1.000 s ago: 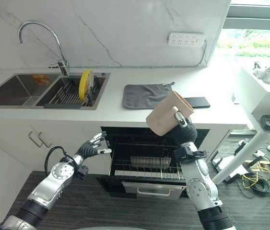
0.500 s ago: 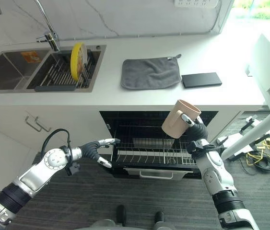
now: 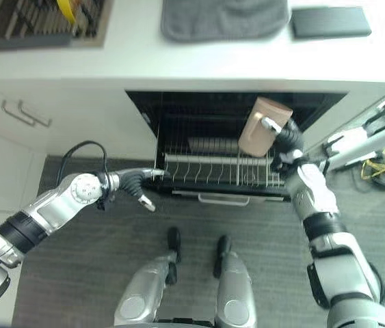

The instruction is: Place the dishes in the dishwasher.

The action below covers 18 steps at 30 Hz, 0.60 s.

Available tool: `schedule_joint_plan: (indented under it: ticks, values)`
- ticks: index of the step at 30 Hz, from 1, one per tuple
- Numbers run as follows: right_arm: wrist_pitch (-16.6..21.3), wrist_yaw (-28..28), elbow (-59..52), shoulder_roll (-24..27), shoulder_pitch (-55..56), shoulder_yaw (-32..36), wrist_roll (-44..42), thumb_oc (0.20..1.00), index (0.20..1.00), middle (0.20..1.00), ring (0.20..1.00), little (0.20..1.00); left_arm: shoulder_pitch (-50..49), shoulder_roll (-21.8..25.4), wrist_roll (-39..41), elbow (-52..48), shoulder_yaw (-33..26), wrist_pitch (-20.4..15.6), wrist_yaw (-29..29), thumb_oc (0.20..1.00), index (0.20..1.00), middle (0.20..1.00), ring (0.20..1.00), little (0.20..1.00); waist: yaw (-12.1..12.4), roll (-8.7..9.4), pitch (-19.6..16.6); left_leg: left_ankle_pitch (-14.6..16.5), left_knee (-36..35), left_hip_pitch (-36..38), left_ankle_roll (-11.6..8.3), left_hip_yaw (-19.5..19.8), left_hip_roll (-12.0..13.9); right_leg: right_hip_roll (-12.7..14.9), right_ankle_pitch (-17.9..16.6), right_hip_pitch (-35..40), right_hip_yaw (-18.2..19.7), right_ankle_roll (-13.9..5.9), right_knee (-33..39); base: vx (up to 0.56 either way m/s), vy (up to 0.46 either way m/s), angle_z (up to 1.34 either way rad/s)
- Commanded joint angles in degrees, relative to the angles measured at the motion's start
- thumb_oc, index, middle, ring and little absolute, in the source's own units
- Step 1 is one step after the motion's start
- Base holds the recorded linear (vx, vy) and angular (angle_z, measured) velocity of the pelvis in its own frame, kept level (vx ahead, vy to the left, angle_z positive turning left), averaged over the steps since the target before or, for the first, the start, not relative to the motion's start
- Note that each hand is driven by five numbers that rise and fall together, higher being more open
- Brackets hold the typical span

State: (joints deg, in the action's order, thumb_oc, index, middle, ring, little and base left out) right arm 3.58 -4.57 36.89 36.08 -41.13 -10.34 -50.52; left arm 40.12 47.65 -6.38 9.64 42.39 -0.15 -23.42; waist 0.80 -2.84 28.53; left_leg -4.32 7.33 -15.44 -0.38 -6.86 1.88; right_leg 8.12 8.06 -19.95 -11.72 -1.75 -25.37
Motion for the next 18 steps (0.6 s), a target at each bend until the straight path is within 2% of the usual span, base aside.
schedule_joint_plan:
  ticks: [1, 8, 18]
  values:
    - [2.90, -1.04, -0.82, 2.94, -0.68, 0.32, 2.58, 0.200, 0.200, 0.200, 0.200, 0.200, -0.49, -0.39, -2.08, -2.35, -2.72, -2.62, 1.39, 1.000, 1.000, 1.000, 1.000, 1.000, 0.69, 0.90, -3.14, 2.46, 8.05, -2.82, -0.58, -1.31, 1.89, 2.57, -6.03, 3.00, -3.64, -2.38, 3.48, -0.11, 0.023, 0.03]
    - [0.51, 0.43, 4.68, 5.35, -6.58, -2.13, 7.69, 0.200, 0.200, 0.200, 0.200, 0.200, 2.14, -0.20, -4.75, -2.48, -1.15, -2.71, 1.71, 1.000, 1.000, 1.000, 1.000, 1.000, 1.20, 0.90, -0.32, 4.58, 13.40, -7.32, 0.34, -2.14, 1.95, 3.34, -5.09, -1.92, -3.44, -2.09, -1.79, -0.10, 0.032, 0.02]
    - [-4.55, 5.78, 16.73, 8.52, -22.48, -9.40, 11.65, 0.200, 0.200, 0.200, 0.200, 0.200, 7.37, 2.03, -3.67, -3.93, 2.33, -2.61, 0.10, 1.000, 1.000, 1.000, 1.000, 1.000, 3.17, -0.19, 1.26, 4.32, 12.43, -8.98, 1.11, -2.97, 1.33, 3.36, -6.12, -4.51, -3.62, -2.51, -1.77, -0.06, 0.026, 0.00]
